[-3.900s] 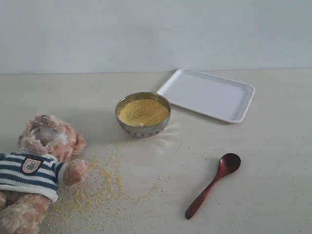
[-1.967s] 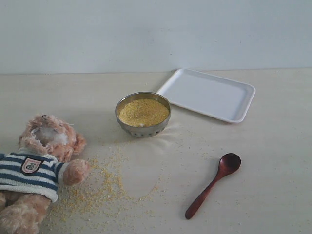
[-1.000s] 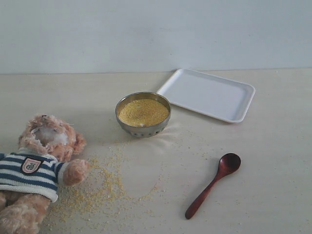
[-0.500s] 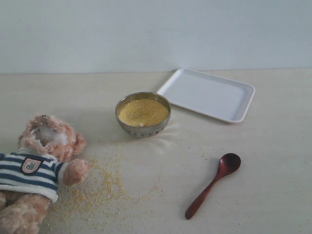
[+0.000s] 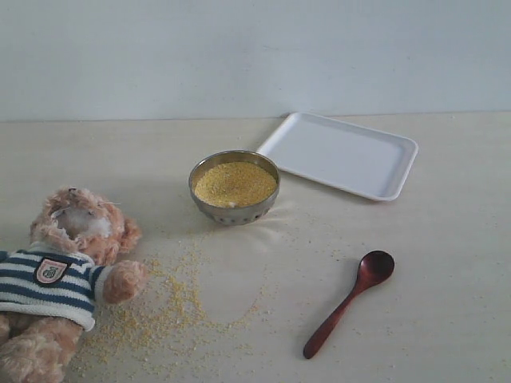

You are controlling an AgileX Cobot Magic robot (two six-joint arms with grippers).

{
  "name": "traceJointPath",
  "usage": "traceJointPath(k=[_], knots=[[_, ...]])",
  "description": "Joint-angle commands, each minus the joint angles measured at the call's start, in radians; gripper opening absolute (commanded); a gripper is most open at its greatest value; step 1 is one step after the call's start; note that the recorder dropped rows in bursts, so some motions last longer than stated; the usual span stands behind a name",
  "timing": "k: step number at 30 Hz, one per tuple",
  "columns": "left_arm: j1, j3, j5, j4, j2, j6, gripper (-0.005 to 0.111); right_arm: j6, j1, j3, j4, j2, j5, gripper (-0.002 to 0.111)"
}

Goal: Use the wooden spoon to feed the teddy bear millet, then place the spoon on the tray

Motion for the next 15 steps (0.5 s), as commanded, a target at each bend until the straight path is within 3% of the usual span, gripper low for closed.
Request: traceJointPath(k=[1, 5, 8, 9, 15], knots=[[0.125, -0.014, 0.07, -0.067, 0.011, 0.145, 0.005, 0.0, 0.002, 0.004, 0.0, -0.004, -0.002, 0.0], [0.219, -0.014, 0.1, -0.22, 0.048, 0.229, 0.005, 0.0, 0.002, 0.004, 0.0, -0.004, -0.002, 0.0], [0.258, -0.014, 0.261, -0.388, 0.116, 0.412, 0.005, 0.0, 0.002, 0.004, 0.0, -0.004, -0.002, 0.0], [0.265, -0.014, 0.309, -0.403, 0.142, 0.44, 0.005, 0.0, 0.002, 0.004, 0.0, -0.004, -0.002, 0.0], [0.299, -0.014, 0.242, -0.349, 0.206, 0.424, 0.005, 0.0, 0.002, 0.004, 0.0, -0.004, -0.002, 0.0]])
